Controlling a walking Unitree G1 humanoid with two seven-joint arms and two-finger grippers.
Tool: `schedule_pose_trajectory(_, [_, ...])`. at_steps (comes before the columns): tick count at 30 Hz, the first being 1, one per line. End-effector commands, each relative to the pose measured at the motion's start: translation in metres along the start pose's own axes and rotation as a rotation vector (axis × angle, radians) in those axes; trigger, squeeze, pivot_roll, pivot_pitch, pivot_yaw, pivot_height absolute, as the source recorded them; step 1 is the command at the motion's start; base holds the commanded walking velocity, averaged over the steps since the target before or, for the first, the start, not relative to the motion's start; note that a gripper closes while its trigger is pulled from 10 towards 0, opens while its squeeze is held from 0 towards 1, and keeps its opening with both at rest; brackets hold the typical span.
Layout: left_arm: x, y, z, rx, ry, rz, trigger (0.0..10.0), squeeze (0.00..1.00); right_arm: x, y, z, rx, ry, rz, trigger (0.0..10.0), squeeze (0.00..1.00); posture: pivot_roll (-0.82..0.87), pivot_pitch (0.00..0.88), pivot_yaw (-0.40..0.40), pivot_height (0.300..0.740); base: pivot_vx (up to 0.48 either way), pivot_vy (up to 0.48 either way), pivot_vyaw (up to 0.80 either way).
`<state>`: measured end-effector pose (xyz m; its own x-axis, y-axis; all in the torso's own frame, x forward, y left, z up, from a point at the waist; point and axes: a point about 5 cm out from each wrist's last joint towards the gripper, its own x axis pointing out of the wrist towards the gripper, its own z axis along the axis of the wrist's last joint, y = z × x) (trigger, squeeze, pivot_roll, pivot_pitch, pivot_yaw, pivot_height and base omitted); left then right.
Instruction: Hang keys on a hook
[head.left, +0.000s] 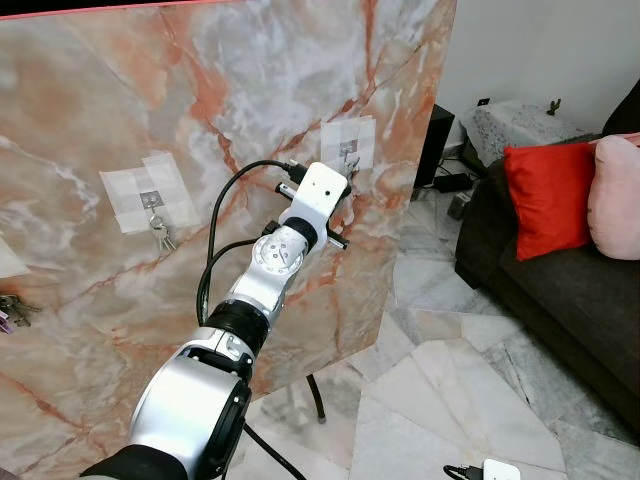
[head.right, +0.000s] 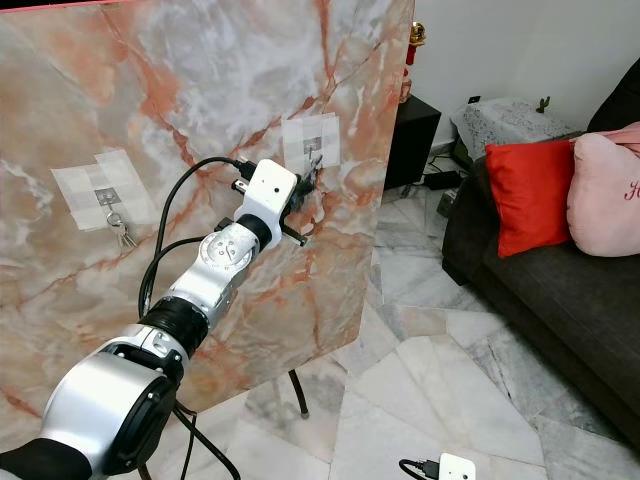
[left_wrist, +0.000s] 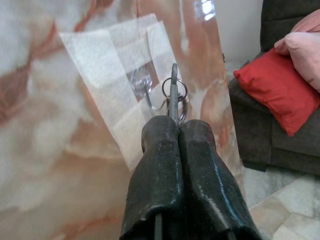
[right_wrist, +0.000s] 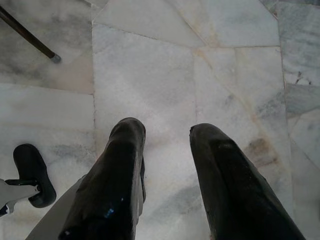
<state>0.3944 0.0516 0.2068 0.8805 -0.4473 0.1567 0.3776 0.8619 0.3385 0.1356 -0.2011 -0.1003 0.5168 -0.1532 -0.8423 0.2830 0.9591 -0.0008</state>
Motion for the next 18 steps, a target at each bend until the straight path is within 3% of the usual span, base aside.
schedule_pose_trajectory(1, [0.0047, -0.0011, 0.0089, 0.022, -0.026, -0.004, 10.0, 0.0, -0.0002, -0.001, -0.0003, 0.002, -0.002, -0.005, 10.0, 0.0, 0.01, 0.0, -0.045, 0.74, 0.0, 0.0, 0.0])
schedule_pose_trajectory(18, [0.0086, -0.0049, 0.0108, 0.035, -0.011, 0.004, 10.0, 0.0, -0.0001, -0.0003, 0.0002, 0.004, -0.004, -0.003, 10.0, 0.0, 0.01, 0.0, -0.041, 0.74, 0.0, 0.0, 0.0])
